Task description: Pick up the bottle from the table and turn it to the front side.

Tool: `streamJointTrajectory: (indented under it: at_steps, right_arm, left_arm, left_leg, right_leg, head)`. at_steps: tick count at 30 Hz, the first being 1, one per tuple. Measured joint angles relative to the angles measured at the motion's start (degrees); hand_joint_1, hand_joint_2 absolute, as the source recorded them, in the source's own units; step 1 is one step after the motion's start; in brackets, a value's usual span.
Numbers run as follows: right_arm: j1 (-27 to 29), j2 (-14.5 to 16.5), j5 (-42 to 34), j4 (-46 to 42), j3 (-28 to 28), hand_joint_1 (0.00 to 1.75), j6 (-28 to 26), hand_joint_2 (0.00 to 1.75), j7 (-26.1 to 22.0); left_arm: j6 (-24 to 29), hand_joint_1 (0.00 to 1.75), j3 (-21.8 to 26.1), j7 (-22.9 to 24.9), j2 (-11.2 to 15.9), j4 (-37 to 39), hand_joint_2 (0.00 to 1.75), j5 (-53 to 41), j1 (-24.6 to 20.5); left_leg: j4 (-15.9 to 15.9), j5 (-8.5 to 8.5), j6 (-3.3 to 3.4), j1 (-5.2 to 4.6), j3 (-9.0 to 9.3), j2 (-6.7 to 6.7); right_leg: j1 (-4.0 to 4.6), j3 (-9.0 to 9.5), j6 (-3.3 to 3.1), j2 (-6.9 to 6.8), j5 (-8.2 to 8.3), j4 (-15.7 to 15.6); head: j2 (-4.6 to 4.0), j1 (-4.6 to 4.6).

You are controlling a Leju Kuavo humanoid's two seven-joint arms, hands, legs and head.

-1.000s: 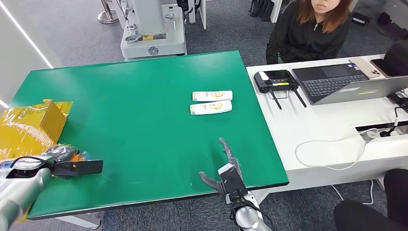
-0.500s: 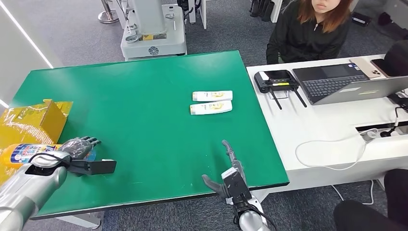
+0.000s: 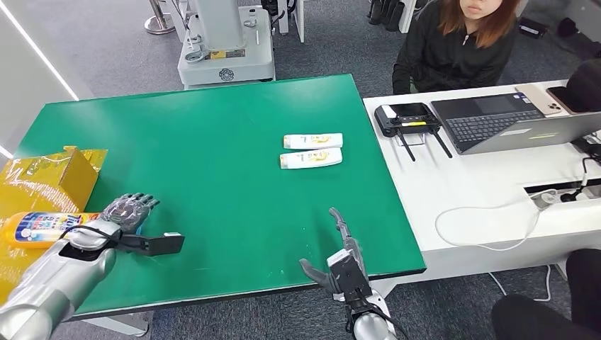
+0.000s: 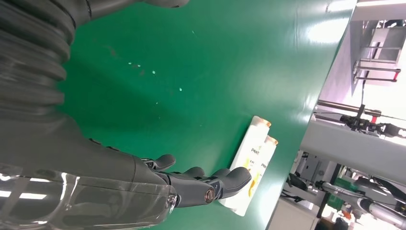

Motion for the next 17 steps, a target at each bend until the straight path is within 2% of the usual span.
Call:
streamJointTrajectory:
  at_steps: [3, 7, 11, 14, 17]
  right_arm:
    - [-0.05, -0.04, -0.22, 0.32, 0.0, 0.0, 0.03, 1.75, -0.36]
    - [-0.55, -0.09, -1.62, 1.3, 0.0, 0.0, 0.14, 1.75, -1.25]
    - [-1.26, -0.16, -3.02, 2.41, 0.0, 0.0, 0.21, 1.75, -2.12]
    - [-1.78, -0.19, -3.57, 3.28, 0.02, 0.0, 0.26, 1.75, -2.65]
    - [-2.24, -0.21, -4.38, 4.13, 0.02, 0.0, 0.4, 1.75, -3.37]
  left_arm:
    - [4.47, 0.0, 0.86, -2.18, -0.21, -0.06, 1.75, 3.65, 1.0]
    - [8.71, 0.0, 6.62, -11.12, -0.96, -1.57, 1.75, 14.15, 4.09]
    - [7.14, 0.0, 14.71, -20.06, -2.57, -6.12, 1.75, 25.7, 8.25]
    - [5.11, 0.0, 19.29, -22.27, -3.72, -10.24, 1.75, 30.66, 10.63]
    - [1.92, 0.0, 23.15, -22.44, -4.73, -15.05, 1.75, 35.45, 13.33]
  left_leg:
    - [0.0, -0.01, -0.01, 0.0, -0.01, 0.06]
    - [0.0, -0.02, -0.02, 0.0, -0.09, 0.25]
    - [0.03, -0.03, -0.02, 0.0, -0.37, 0.45]
    - [0.04, -0.08, 0.0, 0.0, -0.53, 0.56]
    - [0.06, -0.16, 0.05, -0.01, -0.57, 0.61]
  right_leg:
    - [0.0, -0.02, -0.02, 0.04, 0.01, 0.0]
    - [0.0, -0.15, -0.02, 0.23, 0.02, 0.0]
    - [0.0, -0.46, -0.01, 0.46, 0.07, 0.0]
    - [-0.01, -0.64, 0.02, 0.57, 0.1, -0.01]
    - [-0.01, -0.71, 0.03, 0.63, 0.09, -0.02]
  head:
    - [0.01, -0.01]
    - [0.01, -0.01]
    - [-0.01, 0.01]
    - [-0.01, 0.0]
    - [0.0, -0.01]
